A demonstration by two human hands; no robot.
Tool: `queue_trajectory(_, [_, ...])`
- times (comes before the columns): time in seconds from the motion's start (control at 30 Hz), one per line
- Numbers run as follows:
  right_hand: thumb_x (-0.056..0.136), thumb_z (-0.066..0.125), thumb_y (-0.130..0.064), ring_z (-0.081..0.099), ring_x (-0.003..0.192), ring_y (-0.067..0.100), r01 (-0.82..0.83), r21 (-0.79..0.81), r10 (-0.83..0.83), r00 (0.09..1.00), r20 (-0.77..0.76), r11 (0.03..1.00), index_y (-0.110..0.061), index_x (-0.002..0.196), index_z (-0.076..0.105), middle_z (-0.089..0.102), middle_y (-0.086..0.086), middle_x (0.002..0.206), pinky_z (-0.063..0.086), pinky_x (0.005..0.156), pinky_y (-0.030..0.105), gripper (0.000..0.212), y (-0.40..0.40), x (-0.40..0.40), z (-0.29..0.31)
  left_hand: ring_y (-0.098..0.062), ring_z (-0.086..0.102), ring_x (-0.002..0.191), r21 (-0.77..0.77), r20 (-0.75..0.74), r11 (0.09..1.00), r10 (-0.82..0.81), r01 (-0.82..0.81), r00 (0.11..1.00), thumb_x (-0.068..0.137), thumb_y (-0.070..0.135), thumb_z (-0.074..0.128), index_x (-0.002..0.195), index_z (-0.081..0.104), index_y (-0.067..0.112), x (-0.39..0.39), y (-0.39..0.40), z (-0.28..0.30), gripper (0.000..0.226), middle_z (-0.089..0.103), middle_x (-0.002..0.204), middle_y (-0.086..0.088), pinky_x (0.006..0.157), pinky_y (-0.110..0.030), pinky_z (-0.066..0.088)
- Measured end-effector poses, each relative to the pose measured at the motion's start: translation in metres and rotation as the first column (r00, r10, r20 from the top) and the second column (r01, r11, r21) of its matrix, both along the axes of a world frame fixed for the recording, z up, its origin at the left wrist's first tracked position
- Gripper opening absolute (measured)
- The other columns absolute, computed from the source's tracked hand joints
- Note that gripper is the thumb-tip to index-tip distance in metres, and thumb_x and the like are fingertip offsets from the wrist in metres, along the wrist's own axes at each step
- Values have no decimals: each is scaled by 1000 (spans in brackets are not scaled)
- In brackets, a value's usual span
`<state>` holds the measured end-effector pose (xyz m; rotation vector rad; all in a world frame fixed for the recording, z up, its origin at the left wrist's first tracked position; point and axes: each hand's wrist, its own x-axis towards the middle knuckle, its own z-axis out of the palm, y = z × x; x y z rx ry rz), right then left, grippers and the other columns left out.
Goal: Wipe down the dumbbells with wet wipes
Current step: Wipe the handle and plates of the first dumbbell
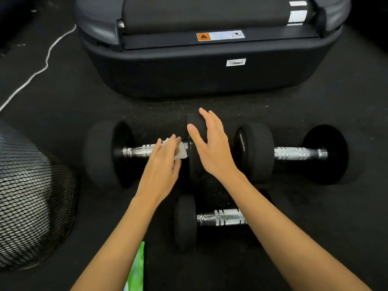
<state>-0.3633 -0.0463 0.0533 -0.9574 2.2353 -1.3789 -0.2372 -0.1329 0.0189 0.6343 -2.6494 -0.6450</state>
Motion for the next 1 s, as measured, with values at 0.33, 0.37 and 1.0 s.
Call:
queue_trajectory(0.33, [98,45,-45,41,126,3,31,-15,-33,996,-79,999,-20,147,34,29,1,153,39,104,28,56,0,-1,0,-21,26,148,-332,135,942,7,39,991,106,31,29,149,37,15,1,-5,-8,47,34,158,-4,122,-54,5])
queue_trajectory(0.37, [98,45,-44,41,122,1,28,-18,-30,996,-81,999,-20,147,34,29,0,154,38,103,27,56,0,0,0,-22,24,149,-352,146,935,6,46,989,106,31,29,150,36,14,5,-3,-11,48,33,158,-4,122,-54,6])
queue_trajectory(1.0, [99,47,-39,36,134,6,34,-66,-38,997,-64,997,-18,145,38,32,0,151,30,100,16,51,0,0,-5,-37,43,138,-437,215,897,29,70,976,103,22,26,141,43,-7,-2,-4,-13,51,47,145,-24,119,-52,22])
